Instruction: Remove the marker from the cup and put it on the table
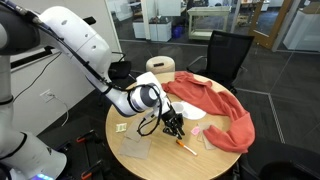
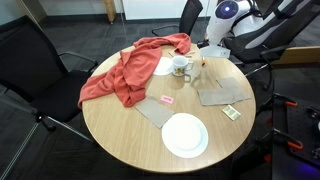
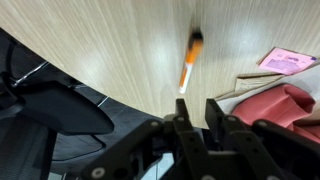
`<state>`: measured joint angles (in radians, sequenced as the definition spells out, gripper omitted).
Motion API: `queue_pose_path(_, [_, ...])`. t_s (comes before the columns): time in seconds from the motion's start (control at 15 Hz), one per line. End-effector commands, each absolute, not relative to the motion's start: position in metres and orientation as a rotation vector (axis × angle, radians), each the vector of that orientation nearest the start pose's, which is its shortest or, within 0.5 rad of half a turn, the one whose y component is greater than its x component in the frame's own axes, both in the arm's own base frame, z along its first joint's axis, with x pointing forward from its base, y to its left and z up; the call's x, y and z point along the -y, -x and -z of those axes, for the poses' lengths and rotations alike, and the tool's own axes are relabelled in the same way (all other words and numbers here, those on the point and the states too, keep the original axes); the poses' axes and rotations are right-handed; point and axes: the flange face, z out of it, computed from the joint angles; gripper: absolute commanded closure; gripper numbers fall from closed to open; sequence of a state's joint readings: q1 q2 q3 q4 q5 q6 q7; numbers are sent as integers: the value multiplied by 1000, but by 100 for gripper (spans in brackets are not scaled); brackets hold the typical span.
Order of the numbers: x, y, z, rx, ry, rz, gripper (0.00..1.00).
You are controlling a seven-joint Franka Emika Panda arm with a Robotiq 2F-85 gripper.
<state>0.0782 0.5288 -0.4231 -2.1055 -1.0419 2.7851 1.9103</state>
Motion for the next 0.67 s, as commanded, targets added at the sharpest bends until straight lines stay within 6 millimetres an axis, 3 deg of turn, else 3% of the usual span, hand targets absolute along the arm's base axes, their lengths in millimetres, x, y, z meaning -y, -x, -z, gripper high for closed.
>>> queue_pose_path(0.0, [163, -561, -188, -1946, 2777, 921, 42])
queue_pose_path(0.33, [167, -554, -210, -1952, 2719, 912, 4])
queue_pose_path(0.6, [173, -547, -236, -1975, 2653, 901, 0])
